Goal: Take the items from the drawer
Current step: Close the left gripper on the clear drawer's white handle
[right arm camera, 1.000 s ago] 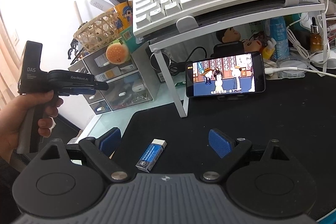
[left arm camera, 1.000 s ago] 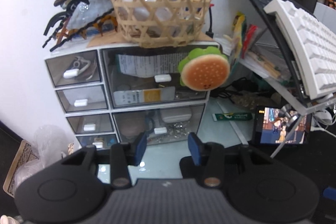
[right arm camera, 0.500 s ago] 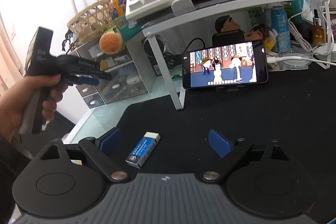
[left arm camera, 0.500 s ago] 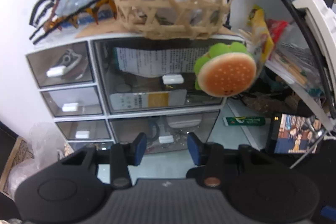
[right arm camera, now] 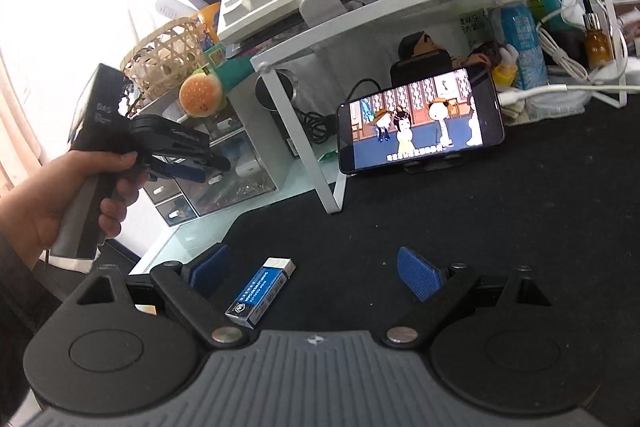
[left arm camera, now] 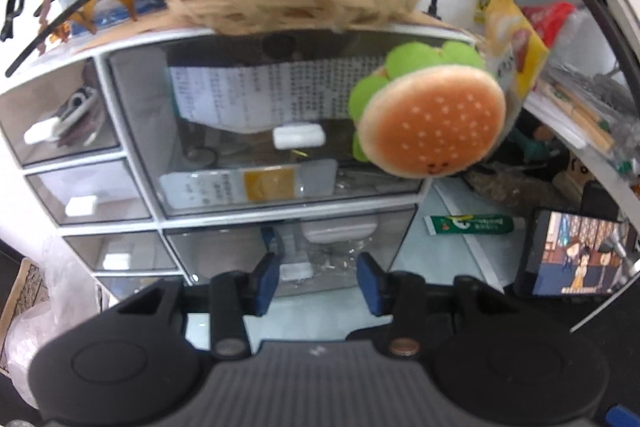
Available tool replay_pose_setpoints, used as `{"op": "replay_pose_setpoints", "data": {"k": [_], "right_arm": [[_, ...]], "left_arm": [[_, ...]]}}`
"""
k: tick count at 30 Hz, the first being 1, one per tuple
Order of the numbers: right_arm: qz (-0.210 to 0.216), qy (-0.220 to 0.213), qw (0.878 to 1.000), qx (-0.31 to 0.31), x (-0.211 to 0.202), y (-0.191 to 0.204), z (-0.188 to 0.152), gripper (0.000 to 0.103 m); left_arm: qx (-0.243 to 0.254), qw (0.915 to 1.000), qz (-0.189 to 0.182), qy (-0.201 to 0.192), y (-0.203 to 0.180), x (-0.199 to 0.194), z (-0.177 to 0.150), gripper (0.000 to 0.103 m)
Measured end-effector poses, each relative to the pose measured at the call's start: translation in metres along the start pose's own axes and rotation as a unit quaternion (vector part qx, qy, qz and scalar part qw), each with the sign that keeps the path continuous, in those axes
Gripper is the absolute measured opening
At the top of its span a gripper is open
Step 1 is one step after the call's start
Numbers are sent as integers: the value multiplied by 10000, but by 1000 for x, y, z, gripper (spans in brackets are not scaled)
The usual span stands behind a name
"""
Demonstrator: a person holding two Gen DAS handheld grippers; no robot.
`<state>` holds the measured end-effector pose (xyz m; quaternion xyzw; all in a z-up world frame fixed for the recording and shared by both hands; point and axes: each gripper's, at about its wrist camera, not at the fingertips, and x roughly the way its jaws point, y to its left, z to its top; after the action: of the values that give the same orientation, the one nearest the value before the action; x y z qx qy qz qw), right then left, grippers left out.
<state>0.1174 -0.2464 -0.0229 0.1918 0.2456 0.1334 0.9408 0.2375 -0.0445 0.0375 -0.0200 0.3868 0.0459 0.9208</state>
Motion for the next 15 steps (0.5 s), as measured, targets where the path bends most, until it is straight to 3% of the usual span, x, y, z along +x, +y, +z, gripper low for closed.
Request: {"op": "replay_pose_setpoints", "data": {"k": [9,13,15], "right_arm": [[104,-104,9997,-201,-5,4,-5,94],[117,-141,9997,-133,-6,2,-8,94],[125,-174,9997,-66,-6,1,-8,94]], "left_arm": [[-14,9997,233,45,-9,10,-4,41],[-167,9993,331,68,-5,14,-6,22],[-267,9991,332,79,-3,17,-7,20]]}}
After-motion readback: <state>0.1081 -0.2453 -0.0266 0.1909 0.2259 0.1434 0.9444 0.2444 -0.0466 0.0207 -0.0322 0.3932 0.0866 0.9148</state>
